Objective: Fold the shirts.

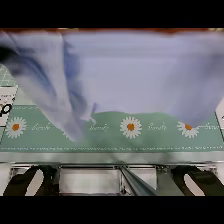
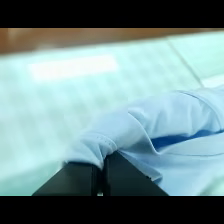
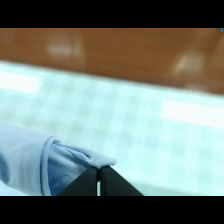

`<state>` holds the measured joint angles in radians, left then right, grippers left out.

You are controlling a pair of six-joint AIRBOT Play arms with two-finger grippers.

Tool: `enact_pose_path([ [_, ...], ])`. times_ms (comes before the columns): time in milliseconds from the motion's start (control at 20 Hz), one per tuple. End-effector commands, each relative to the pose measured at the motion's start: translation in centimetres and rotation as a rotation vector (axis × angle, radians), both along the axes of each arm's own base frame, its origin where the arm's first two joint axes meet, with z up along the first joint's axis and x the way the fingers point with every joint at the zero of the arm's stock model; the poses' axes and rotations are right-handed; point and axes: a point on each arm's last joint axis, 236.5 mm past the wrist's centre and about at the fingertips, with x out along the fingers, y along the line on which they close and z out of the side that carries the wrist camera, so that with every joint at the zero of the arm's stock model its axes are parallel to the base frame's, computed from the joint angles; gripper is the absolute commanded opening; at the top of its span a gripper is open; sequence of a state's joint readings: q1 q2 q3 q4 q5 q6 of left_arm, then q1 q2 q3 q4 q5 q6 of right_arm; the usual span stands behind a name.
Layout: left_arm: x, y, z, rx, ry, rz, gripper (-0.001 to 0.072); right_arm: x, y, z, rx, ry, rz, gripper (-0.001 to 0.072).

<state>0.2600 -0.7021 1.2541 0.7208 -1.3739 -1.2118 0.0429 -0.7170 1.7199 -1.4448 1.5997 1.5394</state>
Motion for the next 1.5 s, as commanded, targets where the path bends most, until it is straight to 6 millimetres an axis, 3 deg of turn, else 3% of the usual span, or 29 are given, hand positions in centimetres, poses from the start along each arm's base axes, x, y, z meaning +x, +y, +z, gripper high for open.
enact_pose_path([
  [0, -2.2, -3.4, -12.8, -0.037, 0.314, -0.139, 0.0020, 0.4, 0.9, -10.5, 0.017, 0.306, 0.022, 0.0022],
  [100, -2.3, -4.4, -19.5, -0.053, 0.439, -0.146, 0.0020, 2.2, 1.1, -17.0, 0.033, 0.407, 0.012, 0.0022],
  [250, 0.5, -3.3, -26.4, -0.076, 0.565, -0.030, 0.0020, 4.7, 0.7, -25.5, 0.028, 0.541, -0.024, 0.0022],
  [400, 4.0, -3.5, -30.0, -0.166, 0.677, 0.040, 0.0020, 9.3, 0.7, -30.5, 0.033, 0.599, -0.050, 0.0022],
  [550, 7.2, -4.5, -31.6, -0.261, 0.753, 0.036, 0.0020, 13.8, 0.5, -34.6, 0.110, 0.645, -0.120, 0.0023],
  [600, 7.9, -4.9, -32.0, -0.277, 0.781, 0.020, 0.0064, 14.8, 0.6, -35.6, 0.153, 0.673, -0.133, 0.0025],
  [650, 8.0, -5.3, -32.1, -0.284, 0.810, -0.015, 0.0339, 15.7, 0.7, -36.1, 0.200, 0.697, -0.149, 0.0134],
  [700, 7.8, -5.4, -31.7, -0.284, 0.836, -0.059, 0.0506, 16.2, 0.7, -36.4, 0.243, 0.733, -0.155, 0.0384],
  [800, 7.2, -3.7, -30.3, -0.225, 0.856, -0.141, 0.0508, 15.7, -0.9, -35.4, 0.257, 0.803, -0.131, 0.0411],
  [950, 7.3, 1.7, -26.8, -0.203, 0.785, -0.074, 0.0508, 13.4, -7.4, -33.3, 0.250, 0.815, -0.221, 0.0406],
  [1050, 6.2, 4.2, -25.5, -0.245, 0.742, 0.015, 0.0508, 10.4, -11.3, -34.0, 0.326, 0.806, -0.357, 0.0406],
  [1100, 4.6, 3.8, -25.7, -0.291, 0.757, 0.031, 0.0508, 9.1, -11.8, -35.2, 0.392, 0.789, -0.410, 0.0406],
  [1250, -0.2, 0.0, -30.0, -0.326, 0.843, -0.003, 0.0507, 6.2, -8.5, -39.5, 0.589, 0.741, -0.401, 0.0406],
  [1350, -1.0, -1.1, -32.6, -0.312, 0.868, 0.018, 0.0507, 5.1, -5.8, -41.1, 0.676, 0.748, -0.358, 0.0406],
  [1450, -0.5, -2.7, -33.0, -0.296, 0.829, -0.017, 0.0507, 4.5, -4.5, -41.7, 0.713, 0.759, -0.330, 0.0406],
])
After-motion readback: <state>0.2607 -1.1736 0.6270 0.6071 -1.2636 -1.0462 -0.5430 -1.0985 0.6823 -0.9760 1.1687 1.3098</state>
